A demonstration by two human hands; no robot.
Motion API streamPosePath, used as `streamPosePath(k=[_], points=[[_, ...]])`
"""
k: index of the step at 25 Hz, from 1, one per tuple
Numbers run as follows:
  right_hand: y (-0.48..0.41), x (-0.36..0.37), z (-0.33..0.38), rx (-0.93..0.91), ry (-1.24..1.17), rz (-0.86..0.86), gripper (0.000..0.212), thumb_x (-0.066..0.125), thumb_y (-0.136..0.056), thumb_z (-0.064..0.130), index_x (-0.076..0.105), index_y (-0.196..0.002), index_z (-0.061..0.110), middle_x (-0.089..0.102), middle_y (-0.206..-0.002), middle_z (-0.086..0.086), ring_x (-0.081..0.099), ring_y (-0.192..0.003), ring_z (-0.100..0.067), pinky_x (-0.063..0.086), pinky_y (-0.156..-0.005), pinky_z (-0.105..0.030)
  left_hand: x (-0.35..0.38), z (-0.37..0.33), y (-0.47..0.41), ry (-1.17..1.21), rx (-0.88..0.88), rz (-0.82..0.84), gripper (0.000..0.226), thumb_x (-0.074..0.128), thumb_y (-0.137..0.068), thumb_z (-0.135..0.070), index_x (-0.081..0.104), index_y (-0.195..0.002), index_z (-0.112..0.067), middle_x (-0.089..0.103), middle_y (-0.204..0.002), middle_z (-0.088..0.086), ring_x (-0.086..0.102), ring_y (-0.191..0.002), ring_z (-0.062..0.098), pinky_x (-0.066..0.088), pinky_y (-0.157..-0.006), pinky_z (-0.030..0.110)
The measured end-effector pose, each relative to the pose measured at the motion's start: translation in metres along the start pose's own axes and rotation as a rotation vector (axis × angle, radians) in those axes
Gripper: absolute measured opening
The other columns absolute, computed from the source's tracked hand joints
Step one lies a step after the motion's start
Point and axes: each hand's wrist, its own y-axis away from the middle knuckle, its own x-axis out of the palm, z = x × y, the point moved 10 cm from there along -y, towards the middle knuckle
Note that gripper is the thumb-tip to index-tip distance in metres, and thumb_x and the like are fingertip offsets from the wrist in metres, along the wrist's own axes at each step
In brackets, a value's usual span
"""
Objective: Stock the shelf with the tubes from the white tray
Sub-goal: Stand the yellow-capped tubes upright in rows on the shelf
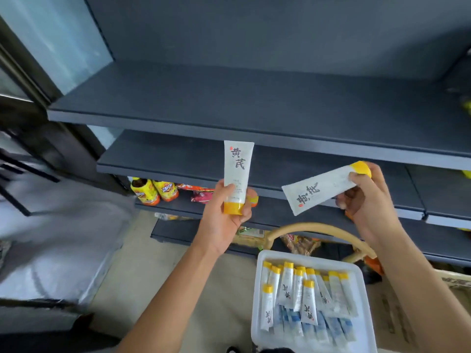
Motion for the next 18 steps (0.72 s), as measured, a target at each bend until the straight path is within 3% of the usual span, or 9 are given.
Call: streamPosePath(k=[4,7,10,15,18], points=[[-0.026,0.007,0.024,-0.053,-0.069,0.054,0.005,0.05,-0.104,0.013,0.05,-0.102,0.018,0.061,-0.098,-0.014,0.052,-0.072,-0.02,0.044,-0.058,-0.03,0.02,-0.043,-0.026,-0.226,0.143,0.004,0.049,0.046,-0.097,-0.028,0.049,-0.142,-0.009,0.065,-0.092,0.016,0.043,-0.067,0.016,0.037,-0.07,0.032],[-0.043,0.018,0.04,-0.072,-0.131,0.1,0.01,0.05,-0.104,0.011,0.053,-0.099,0.019,0.066,-0.097,-0.009,0.057,-0.074,-0.019,0.052,-0.06,-0.027,0.034,-0.083,-0.045,-0.302,0.235,-0.006,0.05,0.049,-0.095,-0.031,0.047,-0.142,-0.013,0.069,-0.103,0.013,0.051,-0.077,0.013,0.039,-0.072,0.028],[-0.057,0.029,0.048,-0.06,-0.202,0.091,0.016,0.05,-0.103,0.009,0.056,-0.094,0.022,0.071,-0.098,-0.008,0.065,-0.075,-0.019,0.059,-0.067,-0.025,0.041,-0.125,-0.07,-0.346,0.293,0.009,0.052,0.054,-0.093,-0.025,0.045,-0.142,-0.013,0.071,-0.12,0.009,0.065,-0.094,0.011,0.044,-0.084,0.031],[-0.086,0.061,0.054,-0.059,-0.27,0.033,0.024,0.047,-0.103,0.006,0.056,-0.087,0.021,0.071,-0.097,-0.008,0.068,-0.074,-0.021,0.061,-0.072,-0.027,0.038,-0.194,-0.137,-0.577,0.324,0.019,0.044,0.06,-0.096,-0.011,0.044,-0.136,-0.007,0.075,-0.118,0.006,0.067,-0.117,0.03,0.047,-0.106,0.053],[-0.104,0.09,0.052,-0.053,-0.304,-0.039,0.027,0.047,-0.101,0.002,0.054,-0.081,0.019,0.073,-0.097,-0.01,0.072,-0.074,-0.024,0.063,-0.077,-0.033,0.029,-0.233,-0.186,-0.72,0.328,0.035,0.039,0.057,-0.098,-0.001,0.045,-0.134,-0.009,0.075,-0.118,0.011,0.07,-0.113,0.027,0.05,-0.103,0.047]])
